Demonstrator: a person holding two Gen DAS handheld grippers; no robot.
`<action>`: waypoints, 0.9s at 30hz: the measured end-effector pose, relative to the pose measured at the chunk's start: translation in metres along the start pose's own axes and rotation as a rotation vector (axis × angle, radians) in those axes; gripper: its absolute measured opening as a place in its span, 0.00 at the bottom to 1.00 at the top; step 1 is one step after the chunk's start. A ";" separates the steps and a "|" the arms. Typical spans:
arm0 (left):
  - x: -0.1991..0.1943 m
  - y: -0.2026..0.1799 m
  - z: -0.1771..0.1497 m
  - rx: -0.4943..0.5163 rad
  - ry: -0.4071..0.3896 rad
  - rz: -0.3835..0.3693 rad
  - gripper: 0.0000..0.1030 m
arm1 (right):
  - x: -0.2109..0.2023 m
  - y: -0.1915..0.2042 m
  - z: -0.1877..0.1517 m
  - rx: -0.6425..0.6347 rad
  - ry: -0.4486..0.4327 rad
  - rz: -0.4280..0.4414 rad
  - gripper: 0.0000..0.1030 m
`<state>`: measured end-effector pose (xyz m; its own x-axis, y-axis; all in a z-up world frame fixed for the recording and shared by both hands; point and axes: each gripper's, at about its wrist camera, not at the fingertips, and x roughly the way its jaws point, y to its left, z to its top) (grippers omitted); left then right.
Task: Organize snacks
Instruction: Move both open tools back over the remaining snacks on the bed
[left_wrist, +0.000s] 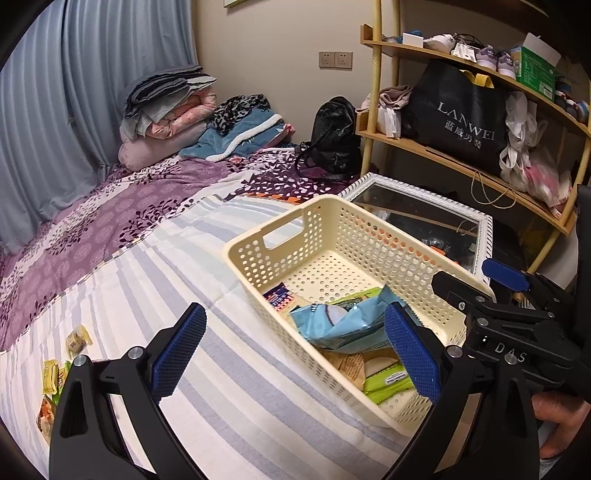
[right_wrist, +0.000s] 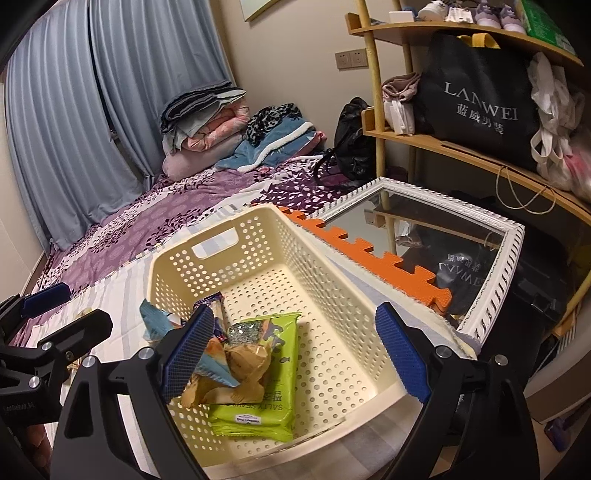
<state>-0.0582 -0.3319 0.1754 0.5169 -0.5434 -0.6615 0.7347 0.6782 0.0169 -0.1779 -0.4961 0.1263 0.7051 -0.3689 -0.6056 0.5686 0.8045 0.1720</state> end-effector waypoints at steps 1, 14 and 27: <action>-0.001 0.003 -0.001 -0.005 0.001 0.005 0.95 | 0.000 0.002 0.000 -0.003 0.001 0.003 0.86; -0.012 0.038 -0.013 -0.071 0.003 0.045 0.95 | 0.004 0.040 -0.005 -0.064 0.018 0.059 0.86; -0.025 0.077 -0.030 -0.143 0.006 0.103 0.95 | 0.008 0.086 -0.006 -0.126 0.031 0.131 0.86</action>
<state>-0.0279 -0.2513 0.1711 0.5834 -0.4645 -0.6662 0.6075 0.7940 -0.0216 -0.1265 -0.4270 0.1315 0.7550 -0.2442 -0.6085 0.4138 0.8974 0.1533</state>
